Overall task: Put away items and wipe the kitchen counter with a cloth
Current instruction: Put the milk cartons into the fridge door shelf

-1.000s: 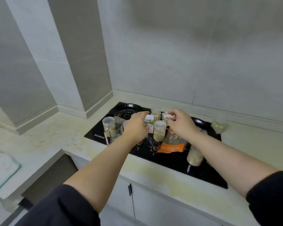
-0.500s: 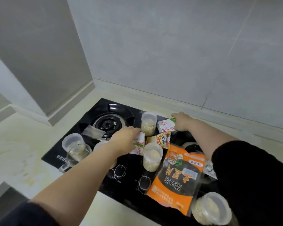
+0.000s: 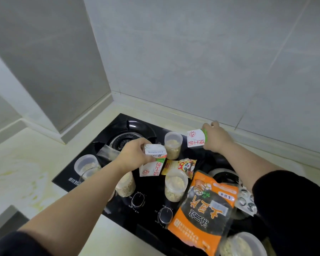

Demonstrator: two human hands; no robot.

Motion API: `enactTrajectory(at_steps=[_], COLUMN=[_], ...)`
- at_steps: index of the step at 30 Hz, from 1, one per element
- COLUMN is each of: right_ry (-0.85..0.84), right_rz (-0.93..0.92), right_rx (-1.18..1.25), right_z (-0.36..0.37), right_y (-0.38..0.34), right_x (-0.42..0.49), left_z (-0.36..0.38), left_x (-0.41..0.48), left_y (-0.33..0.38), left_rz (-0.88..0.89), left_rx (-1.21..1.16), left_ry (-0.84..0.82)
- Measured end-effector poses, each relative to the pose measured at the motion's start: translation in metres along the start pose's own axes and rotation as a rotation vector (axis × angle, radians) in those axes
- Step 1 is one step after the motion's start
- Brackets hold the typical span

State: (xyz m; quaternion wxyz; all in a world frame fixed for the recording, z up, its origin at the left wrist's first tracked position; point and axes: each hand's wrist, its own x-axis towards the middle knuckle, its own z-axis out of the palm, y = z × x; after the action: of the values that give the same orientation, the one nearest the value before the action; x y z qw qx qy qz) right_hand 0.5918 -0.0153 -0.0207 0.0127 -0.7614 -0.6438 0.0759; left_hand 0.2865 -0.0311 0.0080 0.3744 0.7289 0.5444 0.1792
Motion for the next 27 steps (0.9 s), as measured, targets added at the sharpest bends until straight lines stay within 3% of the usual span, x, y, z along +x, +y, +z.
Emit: enactTrajectory(at_steps=[3, 6, 8, 12, 16, 23, 27], right_ry=[0.106, 0.162, 0.076, -0.278, -0.461, -0.706, -0.777], right_rz=[0.077, 0.056, -0.002, -0.114, -0.297, -0.556, -0.590], right_rx=[0.313, 0.635, 0.908, 1.495, 1.571, 1.241, 1.206], right_z=[-0.027, -0.062, -0.087, -0.127, -0.148, -0.148, -0.148], right_y=[-0.012, -0.036, -0.055, -0.093, -0.134, -0.232, -0.281], right_x=[-0.021, -0.052, -0.082, -0.156, -0.232, -0.385, -0.454], left_z=[-0.017, -0.034, -0.045, -0.067, -0.090, -0.125, -0.128], left_x=[-0.015, -0.033, -0.051, -0.107, -0.187, -0.376, -0.470], left_y=[0.018, 0.037, 0.045, 0.052, 0.041, 0.003, -0.005], left_rz=[-0.033, -0.070, -0.098, -0.170, -0.218, -0.309, -0.363], left_rx=[-0.263, -0.610, -0.786, -0.991, -0.997, -0.957, -0.920], left_ry=[0.135, 0.159, 0.130, 0.058, 0.129, 0.070, 0.050])
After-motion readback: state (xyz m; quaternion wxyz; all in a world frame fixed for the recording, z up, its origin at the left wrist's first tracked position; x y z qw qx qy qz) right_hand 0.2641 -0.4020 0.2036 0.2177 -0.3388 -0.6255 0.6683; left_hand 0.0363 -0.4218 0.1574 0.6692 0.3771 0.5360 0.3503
